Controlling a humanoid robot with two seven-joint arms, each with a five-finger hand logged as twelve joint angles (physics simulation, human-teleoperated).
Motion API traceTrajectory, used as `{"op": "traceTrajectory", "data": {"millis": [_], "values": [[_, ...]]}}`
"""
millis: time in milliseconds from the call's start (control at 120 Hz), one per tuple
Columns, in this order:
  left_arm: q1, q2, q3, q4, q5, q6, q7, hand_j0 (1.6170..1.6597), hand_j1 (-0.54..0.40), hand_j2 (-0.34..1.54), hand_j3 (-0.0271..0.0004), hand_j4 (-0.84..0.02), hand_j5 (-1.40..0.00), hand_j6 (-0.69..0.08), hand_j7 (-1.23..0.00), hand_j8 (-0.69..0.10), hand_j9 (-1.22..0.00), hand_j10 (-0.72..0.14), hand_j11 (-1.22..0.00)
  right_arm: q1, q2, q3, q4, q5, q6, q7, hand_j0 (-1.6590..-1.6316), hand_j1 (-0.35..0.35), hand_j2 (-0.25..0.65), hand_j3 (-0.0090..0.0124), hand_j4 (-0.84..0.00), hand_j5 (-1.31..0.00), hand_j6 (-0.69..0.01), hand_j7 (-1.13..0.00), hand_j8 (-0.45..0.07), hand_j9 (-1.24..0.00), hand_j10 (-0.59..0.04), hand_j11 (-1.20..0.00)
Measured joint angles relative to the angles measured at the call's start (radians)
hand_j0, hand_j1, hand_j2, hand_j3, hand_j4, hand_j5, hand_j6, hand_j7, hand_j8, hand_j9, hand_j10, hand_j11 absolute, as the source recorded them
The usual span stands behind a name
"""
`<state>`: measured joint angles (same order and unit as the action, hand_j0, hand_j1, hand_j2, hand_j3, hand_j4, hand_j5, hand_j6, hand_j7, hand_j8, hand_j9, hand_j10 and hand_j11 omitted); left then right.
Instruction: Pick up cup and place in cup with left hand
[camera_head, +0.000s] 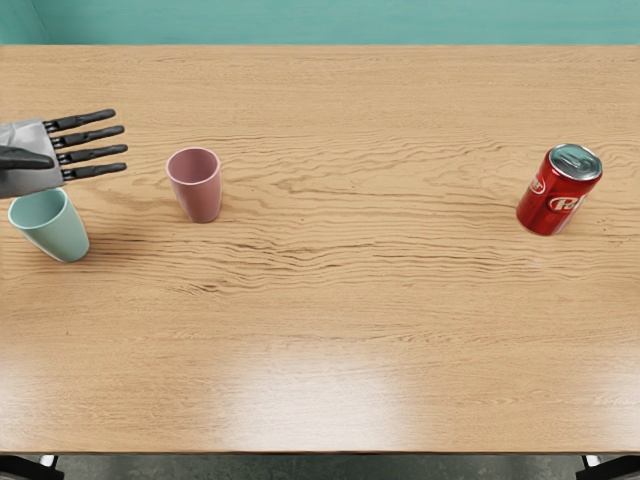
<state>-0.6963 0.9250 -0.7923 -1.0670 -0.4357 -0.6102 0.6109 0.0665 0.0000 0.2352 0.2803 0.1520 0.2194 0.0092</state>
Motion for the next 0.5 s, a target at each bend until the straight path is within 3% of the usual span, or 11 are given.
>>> {"op": "traceTrajectory", "data": {"millis": [67,125,258,417,500], "values": [[-0.005,-0.003,0.0,0.001,-0.003,-0.001,0.0,1.6581,0.342,0.0,0.0,-0.001,-0.01,0.0,-0.01,-0.001,-0.01,-0.002,-0.01,0.001,0.0,0.0,0.0,0.001,0.0,0.0,-1.6581,-0.349,0.0,0.0,0.0,0.0,0.001,0.0,0.0,0.0,0.0,0.0],[-0.052,-0.015,-0.001,0.001,0.052,-0.001,0.0,1.6581,0.343,0.0,0.0,-0.001,-0.01,0.001,-0.01,0.0,-0.01,-0.001,-0.01,0.001,0.0,0.0,0.0,0.001,0.0,-0.001,-1.6581,-0.349,0.0,0.0,0.0,0.0,0.001,0.0,0.0,0.0,0.0,0.0],[-0.161,-0.032,0.001,0.0,0.307,-0.001,0.0,1.6581,0.343,0.0,0.0,-0.002,-0.01,-0.001,-0.01,-0.001,-0.01,-0.002,-0.01,0.0,0.0,-0.002,-0.001,0.001,0.0,-0.001,-1.6581,-0.349,0.0,0.0,0.0,0.0,0.001,0.0,0.001,0.0,0.0,0.0],[-0.285,-0.146,0.004,-0.002,0.666,-0.001,0.0,1.6581,0.343,0.0,0.0,-0.003,-0.01,-0.002,-0.01,-0.002,-0.01,-0.003,-0.01,0.0,0.0,-0.002,-0.001,0.001,0.0,-0.001,-1.6581,-0.349,0.0,0.0,0.0,0.0,0.001,0.0,0.001,0.0,0.0,0.0],[-0.32,-0.189,0.007,-0.003,0.858,-0.001,0.0,1.6581,0.343,0.0,0.0,-0.004,-0.01,-0.003,-0.01,-0.003,-0.01,-0.003,-0.01,0.0,0.0,-0.002,-0.001,0.001,0.0,-0.001,-1.6581,-0.349,0.0,0.0,0.0,0.0,0.001,0.0,0.0,0.0,0.0,0.0]]}}
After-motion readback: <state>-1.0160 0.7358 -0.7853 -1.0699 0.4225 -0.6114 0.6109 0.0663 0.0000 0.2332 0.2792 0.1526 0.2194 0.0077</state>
